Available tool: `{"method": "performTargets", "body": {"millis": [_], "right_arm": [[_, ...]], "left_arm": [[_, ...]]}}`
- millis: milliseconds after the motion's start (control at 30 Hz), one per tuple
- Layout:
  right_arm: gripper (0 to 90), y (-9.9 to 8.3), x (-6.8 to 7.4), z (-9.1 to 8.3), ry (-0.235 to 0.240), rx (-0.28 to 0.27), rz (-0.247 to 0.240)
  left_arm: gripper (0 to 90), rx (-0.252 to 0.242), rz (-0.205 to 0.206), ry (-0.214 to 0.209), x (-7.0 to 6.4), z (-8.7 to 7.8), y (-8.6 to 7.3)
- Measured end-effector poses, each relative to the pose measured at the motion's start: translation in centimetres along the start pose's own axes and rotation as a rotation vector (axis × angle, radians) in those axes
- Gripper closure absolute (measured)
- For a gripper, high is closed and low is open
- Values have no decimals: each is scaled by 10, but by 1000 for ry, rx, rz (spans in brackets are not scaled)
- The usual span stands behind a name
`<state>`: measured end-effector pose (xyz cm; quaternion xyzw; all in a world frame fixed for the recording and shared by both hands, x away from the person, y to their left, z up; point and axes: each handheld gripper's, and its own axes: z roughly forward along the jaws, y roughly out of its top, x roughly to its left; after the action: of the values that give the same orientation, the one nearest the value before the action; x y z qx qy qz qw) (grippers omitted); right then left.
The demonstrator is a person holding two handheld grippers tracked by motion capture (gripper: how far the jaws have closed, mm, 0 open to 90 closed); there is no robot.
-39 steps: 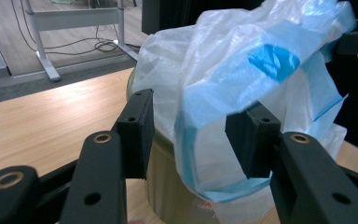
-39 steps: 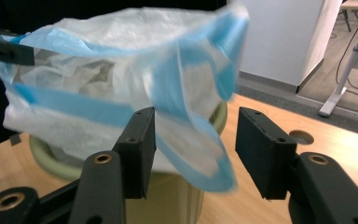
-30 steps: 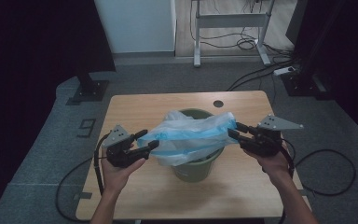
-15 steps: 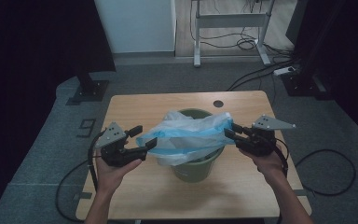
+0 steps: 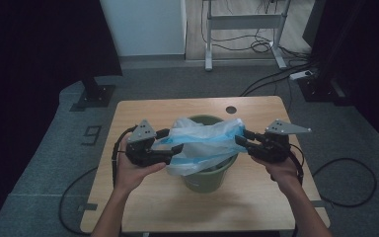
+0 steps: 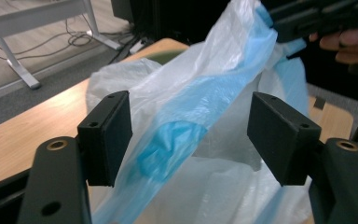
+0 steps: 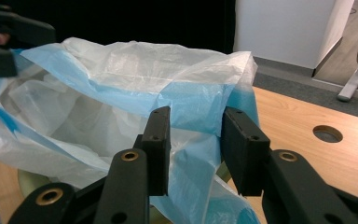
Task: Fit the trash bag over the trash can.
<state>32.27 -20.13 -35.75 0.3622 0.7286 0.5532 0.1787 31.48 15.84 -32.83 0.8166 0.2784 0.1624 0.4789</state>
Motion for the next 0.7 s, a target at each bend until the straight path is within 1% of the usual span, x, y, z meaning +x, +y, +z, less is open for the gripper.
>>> {"method": "performTargets", "body": {"millis": [67, 100, 133, 200, 233, 267, 300, 333, 367, 400, 467, 500, 533, 567, 600, 633, 700], "right_arm": [[623, 0, -1, 0, 4, -2, 9], [622, 0, -1, 0, 5, -2, 11], [622, 0, -1, 0, 5, -2, 11], [622, 1, -2, 1, 6, -4, 14], [622, 1, -2, 1, 6, -4, 14], [618, 2, -1, 1, 9, -5, 15], [618, 2, -1, 1, 9, -5, 15], [611, 2, 0, 1, 11, -5, 8], [611, 2, 0, 1, 11, -5, 8], [603, 2, 0, 1, 11, -5, 6], [579, 1, 0, -1, 13, -12, -2], [579, 1, 0, -1, 13, -12, -2], [553, -1, 0, -1, 4, -10, -7], [553, -1, 0, -1, 4, -10, -7], [542, -2, -1, -2, -7, -9, -4], [542, -3, -1, -2, -10, -9, -2], [545, -4, -1, -3, -10, -7, -1]], "left_arm": [[305, 15, 6, -4, 0, 4, 0], [310, 27, 10, 6, -1, 7, 0], [332, 27, 10, 6, -1, 7, 0], [398, 42, 15, 26, -1, 10, 1], [398, 49, 15, 38, -1, 12, 2], [568, 55, 12, 41, -1, 14, 3], [603, 55, 12, 41, -1, 14, 3], [673, 56, 4, 39, 0, 15, 4], [717, 56, 4, 39, 0, 15, 4], [717, 51, -16, 32, 1, 15, 6], [839, 40, -37, 33, 4, 15, 8], [864, 40, -37, 33, 4, 15, 8], [881, 28, -48, 26, 6, 14, 8], [881, 14, -55, 22, 8, 14, 9], [896, -20, -68, 10, 11, 13, 10], [898, -20, -68, 10, 11, 13, 10], [900, -50, -96, 1, 16, 12, 10]]}}
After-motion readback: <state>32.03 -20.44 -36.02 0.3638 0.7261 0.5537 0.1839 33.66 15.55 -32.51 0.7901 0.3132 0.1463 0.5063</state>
